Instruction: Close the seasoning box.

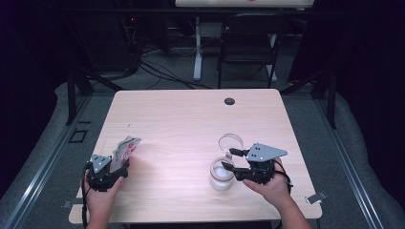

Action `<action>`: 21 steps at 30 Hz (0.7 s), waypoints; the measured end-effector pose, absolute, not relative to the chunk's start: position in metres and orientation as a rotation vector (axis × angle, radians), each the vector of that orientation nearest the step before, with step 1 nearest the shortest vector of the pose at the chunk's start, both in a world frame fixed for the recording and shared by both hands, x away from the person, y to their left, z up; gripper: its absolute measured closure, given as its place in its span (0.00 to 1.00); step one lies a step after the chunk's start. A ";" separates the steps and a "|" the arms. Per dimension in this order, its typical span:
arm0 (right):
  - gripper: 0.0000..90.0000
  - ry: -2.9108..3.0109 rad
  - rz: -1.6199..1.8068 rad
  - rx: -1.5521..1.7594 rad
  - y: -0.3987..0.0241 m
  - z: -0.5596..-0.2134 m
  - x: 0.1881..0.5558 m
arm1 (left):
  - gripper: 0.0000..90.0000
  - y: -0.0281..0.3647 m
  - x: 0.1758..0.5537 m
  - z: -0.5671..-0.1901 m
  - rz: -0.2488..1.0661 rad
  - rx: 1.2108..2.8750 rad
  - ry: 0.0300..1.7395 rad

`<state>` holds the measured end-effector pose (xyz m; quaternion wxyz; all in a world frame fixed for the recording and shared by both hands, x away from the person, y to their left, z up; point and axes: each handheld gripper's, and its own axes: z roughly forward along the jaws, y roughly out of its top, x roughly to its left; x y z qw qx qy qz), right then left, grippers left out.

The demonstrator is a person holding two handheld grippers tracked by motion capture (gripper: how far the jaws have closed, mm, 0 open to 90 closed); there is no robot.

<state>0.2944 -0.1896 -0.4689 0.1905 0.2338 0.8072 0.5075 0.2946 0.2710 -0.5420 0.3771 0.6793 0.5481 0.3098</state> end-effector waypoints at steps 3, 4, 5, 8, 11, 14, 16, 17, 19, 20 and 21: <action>0.52 2.268 1.425 0.657 -0.190 -0.469 0.295 | 0.35 0.266 0.291 -0.537 0.789 1.728 1.355; 0.52 2.267 1.424 0.657 -0.190 -0.469 0.295 | 0.35 0.264 0.290 -0.535 0.790 1.724 1.341; 0.52 2.268 1.425 0.656 -0.190 -0.468 0.295 | 0.34 0.263 0.289 -0.534 0.792 1.726 1.331; 0.52 2.268 1.428 0.658 -0.191 -0.468 0.295 | 0.33 0.256 0.286 -0.531 0.798 1.733 1.308; 0.52 2.264 1.427 0.658 -0.191 -0.468 0.294 | 0.34 0.250 0.284 -0.530 0.806 1.760 1.308; 0.52 2.260 1.430 0.656 -0.191 -0.467 0.294 | 0.34 0.242 0.282 -0.530 0.809 1.781 1.291; 0.52 2.248 1.428 0.656 -0.191 -0.466 0.293 | 0.34 0.238 0.280 -0.528 0.812 1.783 1.274; 0.53 2.242 1.422 0.663 -0.192 -0.465 0.293 | 0.34 0.236 0.279 -0.528 0.816 1.778 1.269; 0.54 2.226 1.432 0.672 -0.193 -0.463 0.292 | 0.33 0.232 0.277 -0.526 0.814 1.774 1.248; 0.54 2.218 1.435 0.675 -0.193 -0.462 0.292 | 0.33 0.230 0.276 -0.525 0.808 1.777 1.238; 0.54 2.221 1.444 0.678 -0.193 -0.461 0.291 | 0.32 0.227 0.276 -0.525 0.804 1.777 1.231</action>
